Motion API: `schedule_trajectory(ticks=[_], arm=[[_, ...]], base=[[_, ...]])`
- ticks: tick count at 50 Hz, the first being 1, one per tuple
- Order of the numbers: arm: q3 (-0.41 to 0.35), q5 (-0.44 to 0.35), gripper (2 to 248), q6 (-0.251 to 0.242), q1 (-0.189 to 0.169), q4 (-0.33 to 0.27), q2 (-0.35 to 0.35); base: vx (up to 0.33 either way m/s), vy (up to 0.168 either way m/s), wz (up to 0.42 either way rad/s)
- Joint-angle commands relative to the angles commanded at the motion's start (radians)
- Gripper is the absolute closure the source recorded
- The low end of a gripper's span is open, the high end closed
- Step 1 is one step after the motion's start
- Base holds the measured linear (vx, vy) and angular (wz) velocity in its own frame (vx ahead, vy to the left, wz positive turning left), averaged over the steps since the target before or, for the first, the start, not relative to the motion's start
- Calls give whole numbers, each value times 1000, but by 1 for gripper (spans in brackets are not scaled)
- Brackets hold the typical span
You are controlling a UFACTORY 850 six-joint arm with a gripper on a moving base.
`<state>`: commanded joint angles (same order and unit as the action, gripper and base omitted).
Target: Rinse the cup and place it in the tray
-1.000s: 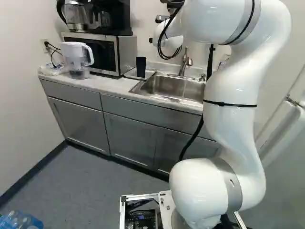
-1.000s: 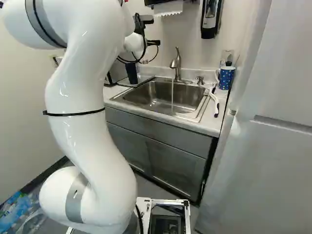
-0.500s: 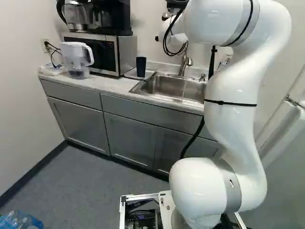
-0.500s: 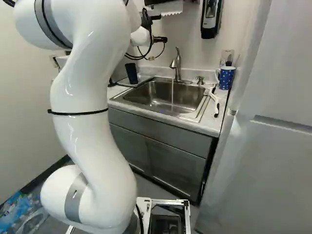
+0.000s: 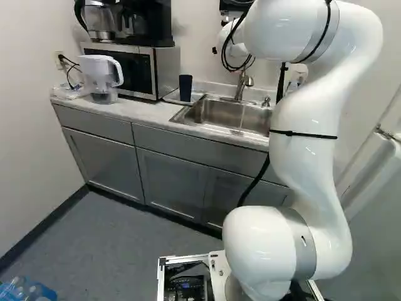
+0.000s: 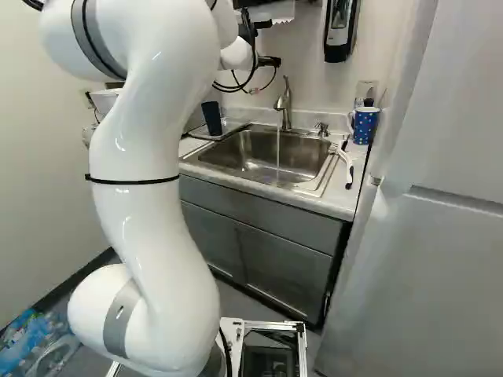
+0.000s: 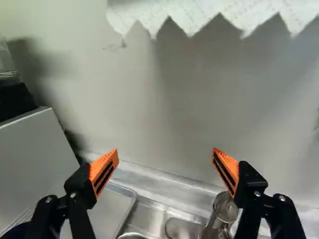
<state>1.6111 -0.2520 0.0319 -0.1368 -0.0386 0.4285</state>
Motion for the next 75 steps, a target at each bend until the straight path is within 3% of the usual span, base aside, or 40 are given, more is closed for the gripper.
schedule_trajectory(ticks=[15, 44, 75], arm=[[19, 35, 3, 0, -30, 0, 16], [20, 115, 3, 0, -30, 0, 17], [-37, 187, 3, 0, -33, 0, -30]], base=[[0, 0, 0], [0, 0, 0], [0, 0, 0]])
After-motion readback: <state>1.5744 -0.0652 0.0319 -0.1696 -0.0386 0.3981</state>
